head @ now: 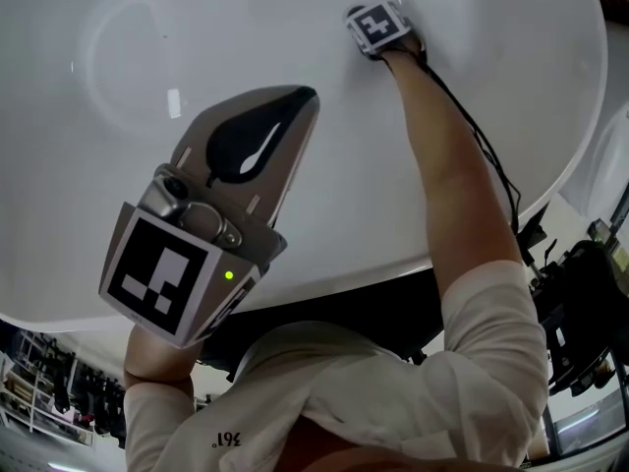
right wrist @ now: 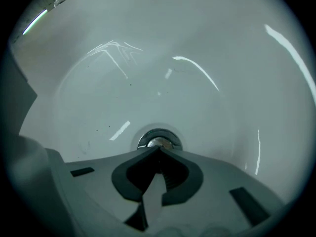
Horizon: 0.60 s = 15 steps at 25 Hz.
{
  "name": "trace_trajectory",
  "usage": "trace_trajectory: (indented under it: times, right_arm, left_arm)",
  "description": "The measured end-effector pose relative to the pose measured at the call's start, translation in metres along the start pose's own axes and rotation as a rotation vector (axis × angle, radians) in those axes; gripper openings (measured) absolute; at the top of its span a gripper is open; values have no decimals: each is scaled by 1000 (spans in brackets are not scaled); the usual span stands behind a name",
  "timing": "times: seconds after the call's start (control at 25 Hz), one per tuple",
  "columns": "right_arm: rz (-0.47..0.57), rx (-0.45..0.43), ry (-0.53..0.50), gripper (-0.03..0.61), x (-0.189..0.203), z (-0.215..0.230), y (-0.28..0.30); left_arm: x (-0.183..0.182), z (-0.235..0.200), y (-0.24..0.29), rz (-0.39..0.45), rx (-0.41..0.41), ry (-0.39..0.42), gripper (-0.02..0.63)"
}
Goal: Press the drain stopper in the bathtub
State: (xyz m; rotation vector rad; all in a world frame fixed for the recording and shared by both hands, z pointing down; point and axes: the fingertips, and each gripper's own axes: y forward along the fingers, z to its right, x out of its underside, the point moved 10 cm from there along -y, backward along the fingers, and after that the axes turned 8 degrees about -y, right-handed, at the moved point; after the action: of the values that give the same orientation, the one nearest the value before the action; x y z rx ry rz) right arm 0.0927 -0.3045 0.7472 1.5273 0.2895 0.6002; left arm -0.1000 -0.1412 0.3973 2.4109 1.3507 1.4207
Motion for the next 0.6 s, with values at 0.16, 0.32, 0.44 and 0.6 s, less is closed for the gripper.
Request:
trace_trajectory:
  times: [0.16, 0.32, 0.44, 0.6]
  right_arm:
    - [-18, -3, 42, 20, 8, 0, -1]
    - [4, -35, 38, 20, 12, 4, -7]
    - [-67, -3, 30, 20, 17, 8, -14]
    - [-111, 6, -21, 20, 10, -3, -29]
  left_arm:
    - [2, -1, 1, -3, 1, 7, 5]
    - [5, -2, 2, 12, -6, 17, 5]
    - [7, -5, 2, 26, -13, 23, 5]
    - [3, -11, 1, 53, -22, 30, 5]
